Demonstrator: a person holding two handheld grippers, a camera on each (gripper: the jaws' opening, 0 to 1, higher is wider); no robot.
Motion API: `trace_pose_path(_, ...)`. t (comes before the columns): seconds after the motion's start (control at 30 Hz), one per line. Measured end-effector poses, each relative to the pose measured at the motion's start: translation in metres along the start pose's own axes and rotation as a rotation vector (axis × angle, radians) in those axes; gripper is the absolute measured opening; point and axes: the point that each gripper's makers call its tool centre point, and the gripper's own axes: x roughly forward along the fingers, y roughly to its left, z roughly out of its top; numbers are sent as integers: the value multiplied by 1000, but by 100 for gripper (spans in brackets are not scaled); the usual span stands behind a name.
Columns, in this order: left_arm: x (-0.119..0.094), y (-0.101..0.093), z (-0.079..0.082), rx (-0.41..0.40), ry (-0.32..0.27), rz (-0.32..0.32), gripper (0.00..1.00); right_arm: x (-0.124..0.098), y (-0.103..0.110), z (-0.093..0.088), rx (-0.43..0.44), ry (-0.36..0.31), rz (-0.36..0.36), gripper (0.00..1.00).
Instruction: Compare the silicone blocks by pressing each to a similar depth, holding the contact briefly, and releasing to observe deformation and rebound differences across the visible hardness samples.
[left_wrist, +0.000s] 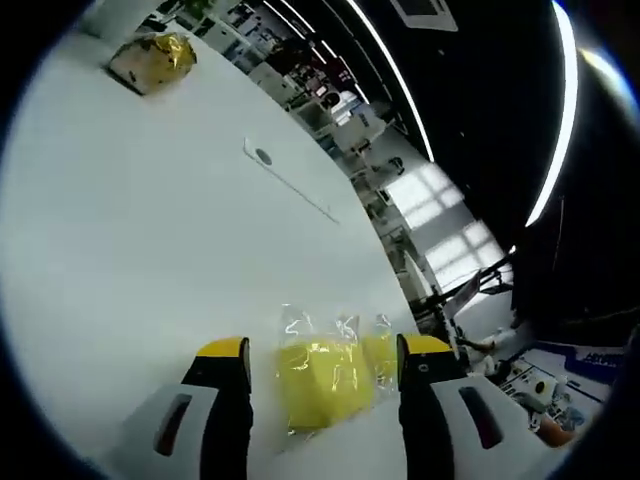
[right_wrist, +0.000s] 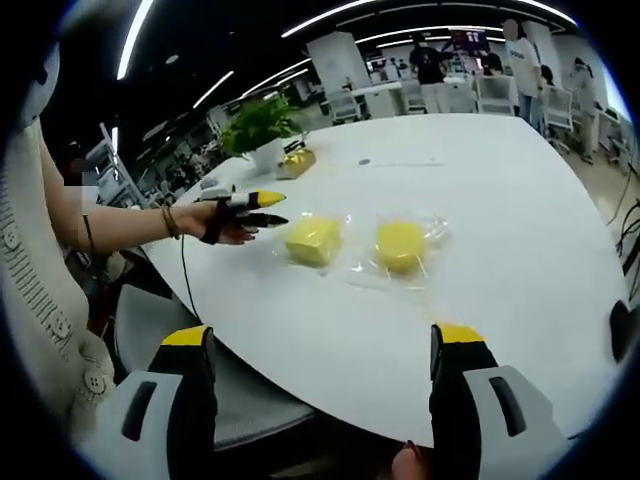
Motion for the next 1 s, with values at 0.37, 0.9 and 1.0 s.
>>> trace_pose_path(0.37, 32, 14, -12, -96, 35, -28, 33, -2, -11, -8, 15, 47, -23, 83)
trace_pose_path(0.9, 42, 14, -7, -23, 44, -54, 7, 6, -15, -10, 19, 68, -19, 82)
trace_pose_path(1.0, 42, 11, -5, -16, 40, -56, 0, 7, -16, -10, 18, 68, -19, 81)
